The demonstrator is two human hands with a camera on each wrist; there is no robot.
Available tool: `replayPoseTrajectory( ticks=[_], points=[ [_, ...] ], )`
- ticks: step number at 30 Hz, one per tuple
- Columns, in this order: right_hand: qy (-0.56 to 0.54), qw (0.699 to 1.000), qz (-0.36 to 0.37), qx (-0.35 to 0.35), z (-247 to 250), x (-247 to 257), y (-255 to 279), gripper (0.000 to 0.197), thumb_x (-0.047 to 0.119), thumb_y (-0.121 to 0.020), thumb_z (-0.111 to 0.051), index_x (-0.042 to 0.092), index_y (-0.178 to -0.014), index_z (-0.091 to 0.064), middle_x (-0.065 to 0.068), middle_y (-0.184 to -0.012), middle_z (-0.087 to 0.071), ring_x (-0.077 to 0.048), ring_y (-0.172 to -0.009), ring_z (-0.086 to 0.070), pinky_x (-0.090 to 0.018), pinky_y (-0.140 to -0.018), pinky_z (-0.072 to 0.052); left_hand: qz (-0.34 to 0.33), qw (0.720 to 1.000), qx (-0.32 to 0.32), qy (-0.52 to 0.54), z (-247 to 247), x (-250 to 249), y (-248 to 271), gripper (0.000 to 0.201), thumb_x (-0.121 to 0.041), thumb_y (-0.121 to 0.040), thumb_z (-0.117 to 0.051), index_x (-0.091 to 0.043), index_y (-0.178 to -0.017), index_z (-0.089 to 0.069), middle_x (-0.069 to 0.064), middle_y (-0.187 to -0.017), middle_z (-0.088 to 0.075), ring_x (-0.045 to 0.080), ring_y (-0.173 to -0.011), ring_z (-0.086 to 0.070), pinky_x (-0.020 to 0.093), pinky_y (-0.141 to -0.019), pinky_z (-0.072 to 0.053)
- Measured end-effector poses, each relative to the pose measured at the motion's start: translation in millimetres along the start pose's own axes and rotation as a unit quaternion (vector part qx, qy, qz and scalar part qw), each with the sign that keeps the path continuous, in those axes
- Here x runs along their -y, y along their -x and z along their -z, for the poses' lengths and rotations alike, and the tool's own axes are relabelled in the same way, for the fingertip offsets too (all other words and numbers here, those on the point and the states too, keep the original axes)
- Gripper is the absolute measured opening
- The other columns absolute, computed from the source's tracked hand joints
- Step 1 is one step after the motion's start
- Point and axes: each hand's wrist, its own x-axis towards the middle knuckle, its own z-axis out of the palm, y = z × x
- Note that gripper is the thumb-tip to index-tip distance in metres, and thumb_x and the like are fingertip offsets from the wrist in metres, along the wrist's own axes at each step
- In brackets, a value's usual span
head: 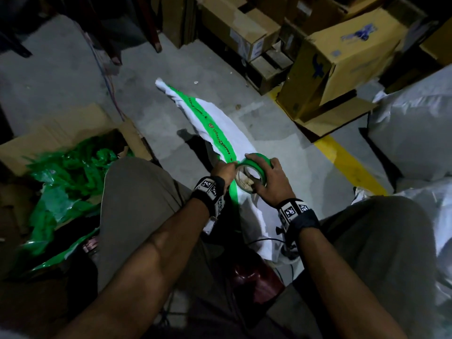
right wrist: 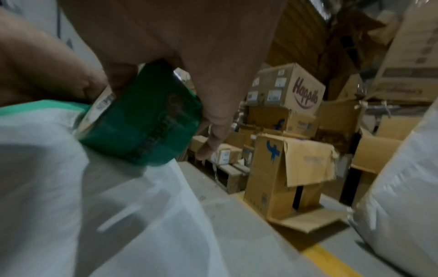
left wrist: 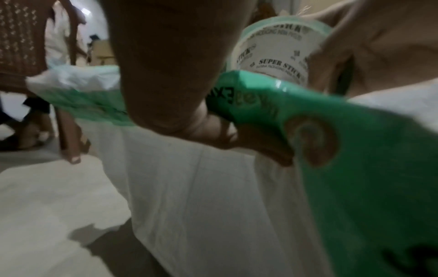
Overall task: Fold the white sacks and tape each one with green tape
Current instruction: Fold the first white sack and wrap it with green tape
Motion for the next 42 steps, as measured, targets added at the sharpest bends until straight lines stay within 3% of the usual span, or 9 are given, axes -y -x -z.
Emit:
replayPoseTrajectory(
  ticks=[4,8,16,21,26,30,35,39,42],
  points=[
    [0.111,0.986,-0.041,0.119,34.7,12.2,11.0,0.068,0.037,-0.078,-0.057,0.056,-0.142,-0.043,-0.010,-0.104,-0.052,-0.033,-0.101,-0.061,-0.035,-0.088,-0.048,-0.020,0.998,-0.033,0.058,4.8,-11.3,-4.9,0.007,-0.009,-0.096,-0.061,-0.005,-0.093,-0.066,0.013,-0.098,-0.064,0.027,-0.086,-0.065,0.019,-0.055,-0.048],
    [0.091,0.954,-0.137,0.252,41.9,24.5,30.1,0.088,0.018,-0.074,-0.048,0.067,-0.143,-0.026,-0.015,-0.121,-0.067,-0.029,-0.092,-0.062,-0.040,-0.090,-0.053,0.022,0.988,-0.008,0.156,7.6,-6.8,-21.3,0.022,-0.026,-0.081,-0.076,-0.008,-0.075,-0.064,0.025,-0.105,-0.070,0.042,-0.102,-0.069,0.057,-0.094,-0.054],
    [0.068,0.963,-0.146,0.215,23.4,31.8,31.7,0.093,0.036,-0.062,-0.039,0.048,-0.153,-0.027,-0.020,-0.117,-0.068,-0.036,-0.109,-0.062,-0.037,-0.092,-0.049,0.076,0.927,0.259,0.259,5.7,-0.2,39.4,0.017,-0.021,-0.089,-0.070,-0.008,-0.099,-0.070,0.017,-0.091,-0.071,0.030,-0.081,-0.069,0.044,-0.087,-0.055],
    [0.078,0.974,-0.134,0.168,29.4,34.1,32.5,0.087,0.039,-0.062,-0.044,0.034,-0.149,-0.043,-0.021,-0.124,-0.058,-0.038,-0.116,-0.055,-0.037,-0.093,-0.043,0.002,0.984,0.133,0.120,-16.2,21.3,42.9,0.032,-0.022,-0.092,-0.071,-0.004,-0.118,-0.068,0.014,-0.110,-0.074,0.034,-0.104,-0.070,0.045,-0.094,-0.056],
    [0.145,0.966,-0.163,0.138,27.6,29.8,42.1,0.070,0.025,-0.083,-0.062,0.040,-0.149,-0.042,-0.011,-0.126,-0.043,-0.040,-0.110,-0.058,-0.044,-0.090,-0.049,-0.034,0.999,-0.022,0.022,-20.3,14.2,38.5,0.038,-0.031,-0.101,-0.057,0.002,-0.117,-0.067,0.012,-0.101,-0.067,0.024,-0.090,-0.062,0.028,-0.076,-0.048],
    [0.121,0.973,-0.148,0.131,42.4,29.1,44.5,0.069,0.029,-0.079,-0.053,0.035,-0.147,-0.047,-0.012,-0.123,-0.049,-0.038,-0.112,-0.057,-0.041,-0.092,-0.047,-0.030,0.998,-0.023,-0.048,-15.5,-0.9,35.4,0.046,-0.035,-0.107,-0.042,0.005,-0.103,-0.063,0.020,-0.101,-0.056,0.026,-0.082,-0.055,0.025,-0.054,-0.040],
    [0.052,0.982,-0.158,0.088,74.4,38.4,44.4,0.081,0.028,-0.061,-0.035,0.039,-0.138,-0.057,-0.007,-0.125,-0.055,-0.029,-0.119,-0.053,-0.039,-0.099,-0.043,-0.019,0.996,-0.007,-0.090,-12.8,-4.8,33.1,0.059,-0.038,-0.110,-0.029,0.011,-0.129,-0.055,0.030,-0.133,-0.056,0.038,-0.122,-0.055,0.032,-0.083,-0.037],
    [0.043,0.992,-0.103,0.055,92.3,47.0,47.5,0.072,0.032,-0.065,-0.037,0.045,-0.131,-0.061,0.012,-0.137,-0.056,-0.018,-0.124,-0.052,-0.042,-0.099,-0.045,-0.021,0.999,-0.012,-0.042,-19.9,4.9,36.4,0.054,-0.039,-0.108,-0.037,0.008,-0.125,-0.058,0.028,-0.110,-0.066,0.038,-0.092,-0.062,0.038,-0.075,-0.045],
    [0.014,0.993,-0.117,0.018,103.2,47.4,49.0,0.073,0.041,-0.060,-0.033,0.053,-0.126,-0.061,0.001,-0.114,-0.071,-0.027,-0.105,-0.062,-0.044,-0.090,-0.051,-0.018,1.000,-0.005,-0.013,-22.3,7.0,40.2,0.051,-0.038,-0.108,-0.038,0.003,-0.134,-0.055,0.027,-0.110,-0.062,0.026,-0.085,-0.051,0.027,-0.069,-0.036]
  ],
)
